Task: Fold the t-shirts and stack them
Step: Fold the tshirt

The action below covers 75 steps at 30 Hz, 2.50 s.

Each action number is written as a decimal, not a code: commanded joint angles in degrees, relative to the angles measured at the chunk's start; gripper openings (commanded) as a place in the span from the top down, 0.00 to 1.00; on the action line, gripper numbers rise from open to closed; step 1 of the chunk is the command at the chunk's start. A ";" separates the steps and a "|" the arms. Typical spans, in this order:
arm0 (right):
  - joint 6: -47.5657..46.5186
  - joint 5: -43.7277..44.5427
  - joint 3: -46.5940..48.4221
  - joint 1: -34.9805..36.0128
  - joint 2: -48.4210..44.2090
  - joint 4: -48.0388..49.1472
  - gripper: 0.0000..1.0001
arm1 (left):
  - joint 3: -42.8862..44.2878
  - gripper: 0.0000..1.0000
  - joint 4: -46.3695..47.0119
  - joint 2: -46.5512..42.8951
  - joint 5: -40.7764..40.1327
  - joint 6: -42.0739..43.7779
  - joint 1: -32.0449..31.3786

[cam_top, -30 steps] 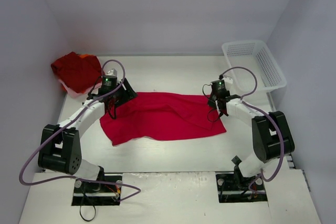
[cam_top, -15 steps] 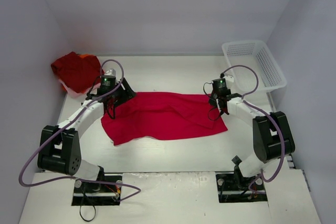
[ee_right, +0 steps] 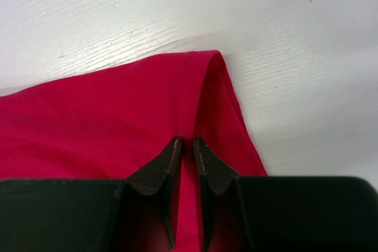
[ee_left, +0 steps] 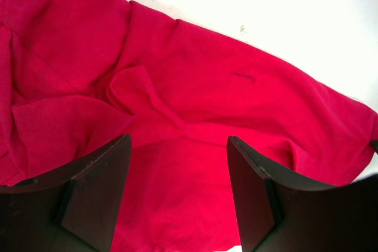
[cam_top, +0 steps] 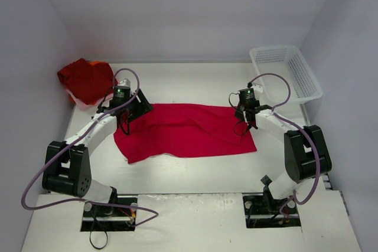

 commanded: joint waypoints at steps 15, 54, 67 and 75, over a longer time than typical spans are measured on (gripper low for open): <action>-0.98 2.27 2.91 -0.77 0.49 -0.14 0.91 | 0.75 0.40 2.30 -3.07 -0.04 0.88 0.46; 1.39 1.82 -4.47 -0.68 1.28 2.94 0.76 | -1.18 0.40 3.88 -2.36 0.58 0.44 0.99; 1.66 1.56 -5.44 -0.68 1.72 3.73 0.78 | -1.36 0.40 3.80 -2.63 0.58 0.53 1.34; 1.57 1.74 -5.53 -0.68 1.90 3.90 0.90 | -1.62 0.40 3.88 -2.54 0.58 0.53 1.34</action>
